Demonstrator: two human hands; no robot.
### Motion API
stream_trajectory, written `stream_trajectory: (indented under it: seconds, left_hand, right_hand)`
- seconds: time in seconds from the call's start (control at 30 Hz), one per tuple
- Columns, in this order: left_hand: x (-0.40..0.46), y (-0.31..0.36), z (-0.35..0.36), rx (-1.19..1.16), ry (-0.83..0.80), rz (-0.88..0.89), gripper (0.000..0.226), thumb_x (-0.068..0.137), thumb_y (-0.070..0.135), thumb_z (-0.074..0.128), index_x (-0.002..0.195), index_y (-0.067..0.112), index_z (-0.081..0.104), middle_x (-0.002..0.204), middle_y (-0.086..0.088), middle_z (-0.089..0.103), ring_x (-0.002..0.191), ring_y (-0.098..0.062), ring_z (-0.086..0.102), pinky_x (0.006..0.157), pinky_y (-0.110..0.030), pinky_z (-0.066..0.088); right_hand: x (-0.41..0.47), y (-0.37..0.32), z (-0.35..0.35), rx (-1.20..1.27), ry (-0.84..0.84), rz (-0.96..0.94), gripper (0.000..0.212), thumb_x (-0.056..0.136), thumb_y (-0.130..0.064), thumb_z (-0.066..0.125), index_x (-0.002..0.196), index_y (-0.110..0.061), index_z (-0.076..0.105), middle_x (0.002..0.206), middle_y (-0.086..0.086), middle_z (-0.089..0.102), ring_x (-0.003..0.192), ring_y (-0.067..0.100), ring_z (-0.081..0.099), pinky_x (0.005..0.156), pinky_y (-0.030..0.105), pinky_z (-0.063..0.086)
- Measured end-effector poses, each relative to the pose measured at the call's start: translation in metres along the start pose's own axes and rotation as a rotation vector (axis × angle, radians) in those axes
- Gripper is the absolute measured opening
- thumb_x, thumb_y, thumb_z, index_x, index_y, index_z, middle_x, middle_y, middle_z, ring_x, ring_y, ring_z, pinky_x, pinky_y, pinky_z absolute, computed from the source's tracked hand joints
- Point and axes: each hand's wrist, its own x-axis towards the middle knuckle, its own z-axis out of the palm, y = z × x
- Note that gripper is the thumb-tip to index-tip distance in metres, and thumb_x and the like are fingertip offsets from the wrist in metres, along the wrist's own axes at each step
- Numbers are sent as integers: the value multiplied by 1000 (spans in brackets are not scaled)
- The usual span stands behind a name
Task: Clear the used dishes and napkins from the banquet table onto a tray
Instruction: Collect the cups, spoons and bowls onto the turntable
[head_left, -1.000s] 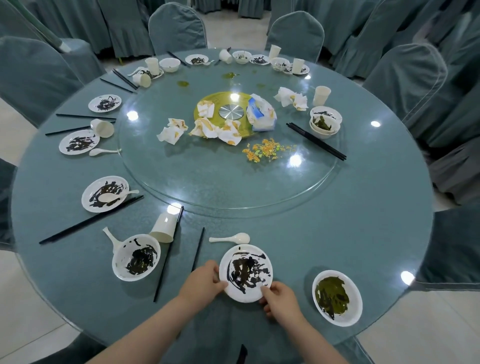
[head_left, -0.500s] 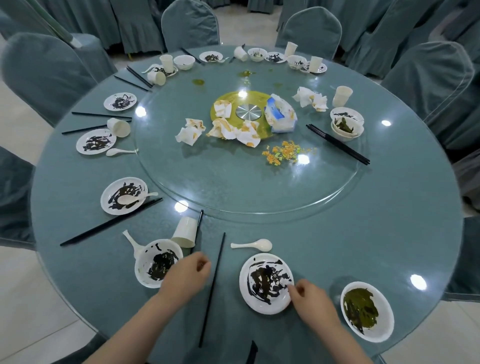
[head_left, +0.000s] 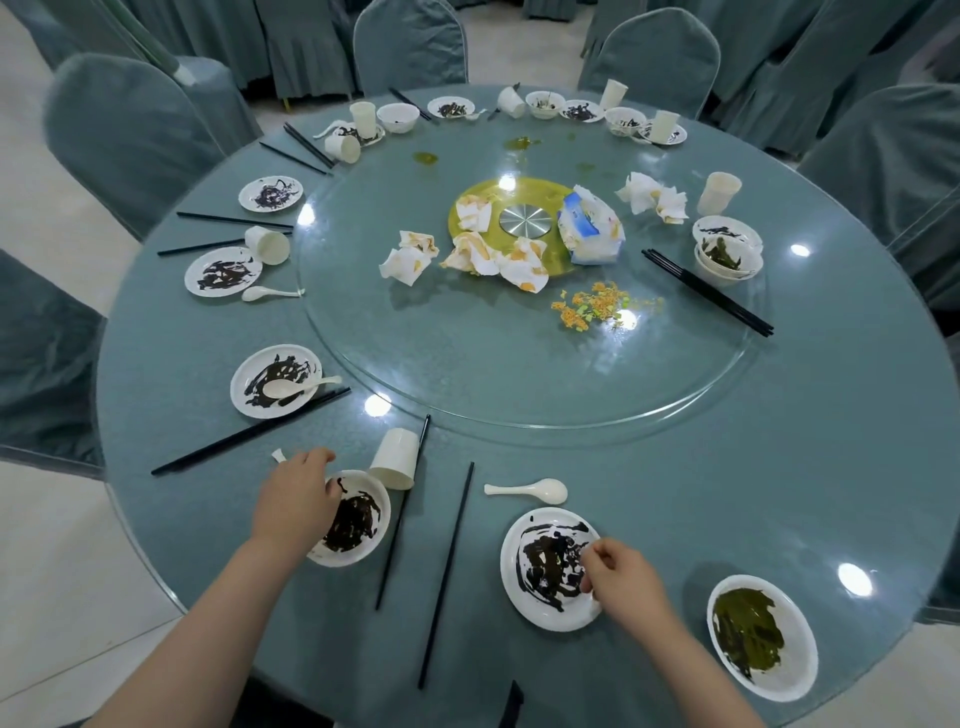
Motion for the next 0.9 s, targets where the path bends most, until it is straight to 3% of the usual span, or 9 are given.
stream_trajectory:
  seconds: [0.13,0.33,0.4,0.53,0.67,0.8,0.9]
  left_hand:
    - [1,1,-3,-56,-94,-23,17,94,22,51,104,26,64,106,4,68,92,-20,63,73,-32,46]
    - [2,0,-23,-259,-247,-99,11,88,22,61,81,30,65,86,9,68,84,-10,61,71,-28,45]
    - [0,2,-33,-290,-292,-104,9,86,21,63,81,28,67,84,8,69,82,-9,62,68,-26,44]
    - [-7,12,-44,-442,-372,-179,6,83,16,66,83,20,71,81,1,71,78,-14,66,72,-33,56]
    - [-15,32,-50,-628,-441,-194,7,90,7,60,92,8,67,88,-9,70,77,-17,66,58,-24,52]
    - [-22,55,-42,-706,-494,-164,7,92,9,59,96,8,65,92,-8,71,80,-19,66,66,-29,56]
    - [-28,76,-32,-727,-547,-152,7,93,8,58,98,5,62,92,-11,69,77,-19,64,68,-29,56]
  right_hand:
    - [-1,1,-3,12,3,-4,20,93,-21,53,76,-17,61,62,-5,69,49,-3,54,50,14,37]
    - [-5,2,-9,56,17,-7,19,94,-19,54,78,-15,63,63,-4,70,46,-4,52,48,10,37]
    - [-6,2,-10,70,20,-3,18,94,-18,54,78,-15,63,61,-4,69,44,-3,51,47,10,36]
    - [-6,4,-11,96,16,6,17,93,-18,54,79,-14,63,60,-4,69,41,-1,49,49,16,37]
    - [-8,6,-16,121,26,18,17,93,-18,54,79,-13,63,62,-4,70,45,4,50,56,25,41]
    - [-15,9,-33,83,123,-13,16,94,-22,51,81,-20,60,72,-5,69,68,7,62,64,24,45]
    - [-19,18,-47,37,234,-50,9,94,-22,51,89,-22,59,83,-6,67,81,20,63,73,33,49]
